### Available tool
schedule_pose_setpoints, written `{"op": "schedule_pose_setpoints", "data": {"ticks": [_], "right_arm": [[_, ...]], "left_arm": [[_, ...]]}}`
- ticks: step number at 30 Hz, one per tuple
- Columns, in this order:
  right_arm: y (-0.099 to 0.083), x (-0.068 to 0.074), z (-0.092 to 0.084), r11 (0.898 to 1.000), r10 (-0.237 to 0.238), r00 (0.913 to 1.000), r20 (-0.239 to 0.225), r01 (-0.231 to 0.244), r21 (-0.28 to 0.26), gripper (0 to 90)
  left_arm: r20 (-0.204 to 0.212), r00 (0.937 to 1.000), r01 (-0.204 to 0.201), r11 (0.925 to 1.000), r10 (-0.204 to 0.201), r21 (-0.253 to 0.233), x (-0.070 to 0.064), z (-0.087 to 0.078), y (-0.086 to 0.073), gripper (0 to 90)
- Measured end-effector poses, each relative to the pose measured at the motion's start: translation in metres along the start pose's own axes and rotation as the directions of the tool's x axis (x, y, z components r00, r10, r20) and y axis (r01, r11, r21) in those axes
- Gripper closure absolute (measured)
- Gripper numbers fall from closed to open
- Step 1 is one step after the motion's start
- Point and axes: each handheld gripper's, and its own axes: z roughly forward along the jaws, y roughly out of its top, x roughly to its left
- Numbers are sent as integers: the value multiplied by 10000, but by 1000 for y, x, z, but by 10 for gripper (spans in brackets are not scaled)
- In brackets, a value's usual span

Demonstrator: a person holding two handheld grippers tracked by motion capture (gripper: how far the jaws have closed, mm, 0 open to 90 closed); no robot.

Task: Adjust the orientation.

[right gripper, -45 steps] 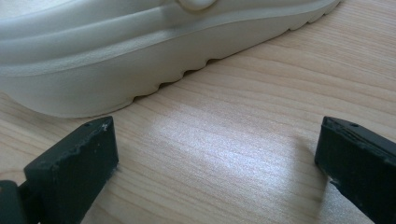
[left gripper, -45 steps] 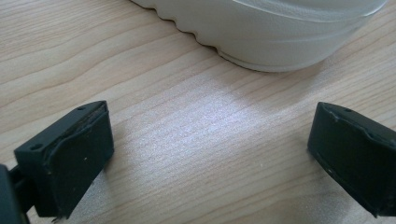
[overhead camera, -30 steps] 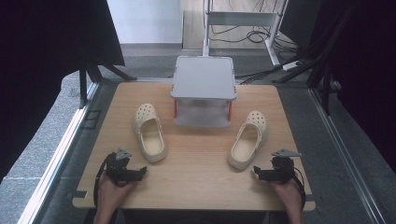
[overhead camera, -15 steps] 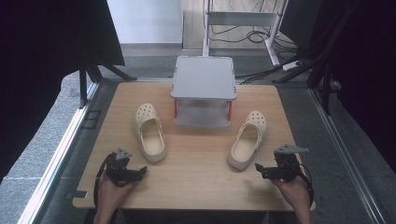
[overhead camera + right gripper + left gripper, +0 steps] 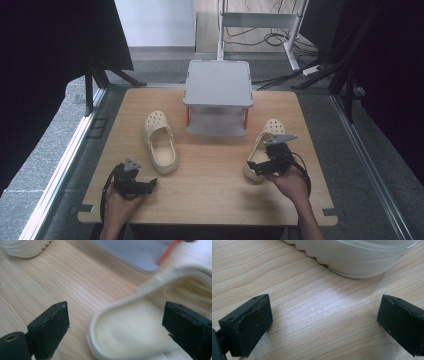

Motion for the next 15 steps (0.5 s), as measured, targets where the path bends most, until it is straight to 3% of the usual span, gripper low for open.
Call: {"op": "schedule_pose_setpoints", "data": {"ticks": [6,12,15], "right_arm": [[29,18,38,9995,-266,9988,-409,274,180,75],[49,30,61,9993,-345,9962,-795,357,140,131],[62,39,74,9969,-694,9939,-853,722,301,133]], "left_arm": [[0,10000,-7,10000,7,5,0,0,0,0],[1,10000,3,10000,-3,-4,0,0,0,0],[4,10000,-2,10000,2,3,0,0,0,0]]}}
